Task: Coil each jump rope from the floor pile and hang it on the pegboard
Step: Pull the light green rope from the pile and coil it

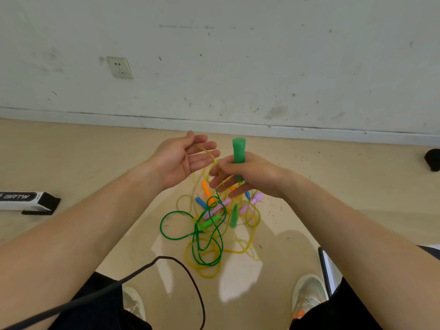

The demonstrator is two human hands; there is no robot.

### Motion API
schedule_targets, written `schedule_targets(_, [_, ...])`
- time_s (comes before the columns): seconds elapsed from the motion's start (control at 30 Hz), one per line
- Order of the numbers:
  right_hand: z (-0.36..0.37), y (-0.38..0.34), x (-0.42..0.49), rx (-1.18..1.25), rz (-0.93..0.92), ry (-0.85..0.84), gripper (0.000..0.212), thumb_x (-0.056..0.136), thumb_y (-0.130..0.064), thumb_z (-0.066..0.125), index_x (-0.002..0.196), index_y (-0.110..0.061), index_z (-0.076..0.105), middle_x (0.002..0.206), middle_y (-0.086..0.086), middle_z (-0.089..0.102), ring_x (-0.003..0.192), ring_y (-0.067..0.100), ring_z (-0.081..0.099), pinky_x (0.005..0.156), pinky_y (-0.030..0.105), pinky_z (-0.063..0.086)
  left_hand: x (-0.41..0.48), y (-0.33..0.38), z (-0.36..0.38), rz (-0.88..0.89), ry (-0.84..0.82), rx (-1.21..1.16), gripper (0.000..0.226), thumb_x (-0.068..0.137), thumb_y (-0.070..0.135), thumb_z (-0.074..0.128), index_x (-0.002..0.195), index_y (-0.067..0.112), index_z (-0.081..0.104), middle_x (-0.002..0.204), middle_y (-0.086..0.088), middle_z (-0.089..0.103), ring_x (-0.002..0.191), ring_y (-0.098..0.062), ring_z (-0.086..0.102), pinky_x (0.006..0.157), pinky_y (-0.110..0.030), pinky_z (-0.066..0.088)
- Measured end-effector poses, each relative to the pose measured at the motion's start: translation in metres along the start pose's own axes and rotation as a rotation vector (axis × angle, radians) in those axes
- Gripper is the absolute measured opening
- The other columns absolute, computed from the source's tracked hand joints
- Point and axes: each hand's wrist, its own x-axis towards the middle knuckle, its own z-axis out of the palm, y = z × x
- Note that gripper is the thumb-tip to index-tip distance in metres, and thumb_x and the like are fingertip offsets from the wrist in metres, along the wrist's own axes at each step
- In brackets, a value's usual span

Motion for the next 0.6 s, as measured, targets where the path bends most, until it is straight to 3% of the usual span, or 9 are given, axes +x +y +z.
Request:
schedule_targets(0.07, [0.004,-0.003,-0.002,0.035,-0.043,-0.021,0.024,0.104,-0.025,0.05,0.1,-0.007,0.065,0.089,0.008,0.073,0.083,0.024,0.071,0.077,0.039,0.058,0.003,0.0,-0.004,0.011,0.022,0.032,0.04,0.108,0.034,0.034,0.112,0.003,0.058,0.094,-0.011,0.077,0.084,-0.026,0.076,0.063,-0.028,0.061])
schedule_targets(0.13, [0.005,-0.007,0.0,0.146,-0.092,0.032,0.02,0.103,-0.019,0.051,0.092,-0.007,0.063,0.08,0.008,0.068,0.078,0.025,0.07,0.073,0.039,0.058,0.005,-0.002,-0.007,-0.032,-0.008,0.19,0.057,0.104,0.051,0.034,0.12,0.002,0.059,0.109,-0.012,0.074,0.093,-0.026,0.074,0.077,-0.035,0.061])
schedule_targets(0.23, [0.002,-0.013,0.004,0.396,-0.141,0.138,0.02,0.103,-0.017,0.05,0.089,-0.009,0.062,0.078,0.008,0.067,0.077,0.028,0.069,0.072,0.04,0.059,0.0,-0.014,-0.004,-0.162,-0.24,0.507,0.085,0.091,0.077,0.016,0.115,0.014,0.067,0.108,-0.004,0.073,0.104,-0.021,0.067,0.1,-0.043,0.046])
schedule_targets(0.33, [-0.005,-0.016,0.005,0.579,-0.178,0.228,0.018,0.103,-0.017,0.049,0.092,-0.008,0.06,0.08,0.008,0.066,0.077,0.027,0.07,0.069,0.038,0.058,-0.008,-0.029,0.008,-0.23,-0.406,0.581,0.092,0.089,0.077,0.006,0.106,0.012,0.069,0.106,-0.015,0.072,0.099,-0.023,0.068,0.088,-0.031,0.05])
schedule_targets(0.4, [-0.011,-0.016,0.005,0.625,-0.183,0.298,0.018,0.104,-0.016,0.048,0.092,-0.009,0.059,0.079,0.007,0.065,0.075,0.025,0.07,0.063,0.034,0.059,-0.011,-0.036,0.008,-0.187,-0.42,0.668,0.08,0.09,0.071,0.023,0.103,0.005,0.066,0.108,-0.022,0.071,0.094,-0.023,0.068,0.081,-0.026,0.05])
schedule_targets(0.5, [-0.023,-0.012,0.003,0.67,-0.159,0.389,0.018,0.103,-0.016,0.048,0.089,-0.01,0.059,0.076,0.006,0.064,0.073,0.024,0.071,0.06,0.033,0.06,-0.006,-0.043,-0.007,-0.033,-0.44,0.958,0.031,0.098,0.039,0.057,0.098,0.009,0.067,0.1,-0.01,0.075,0.092,-0.016,0.067,0.085,-0.032,0.048])
schedule_targets(0.6, [-0.034,-0.006,0.002,0.696,-0.139,0.465,0.02,0.103,-0.016,0.048,0.087,-0.01,0.059,0.073,0.005,0.064,0.071,0.023,0.071,0.061,0.033,0.061,0.0,-0.047,-0.017,-0.031,-0.378,0.956,0.019,0.102,0.014,0.054,0.102,0.002,0.068,0.094,-0.008,0.076,0.09,-0.026,0.07,0.086,-0.042,0.051])
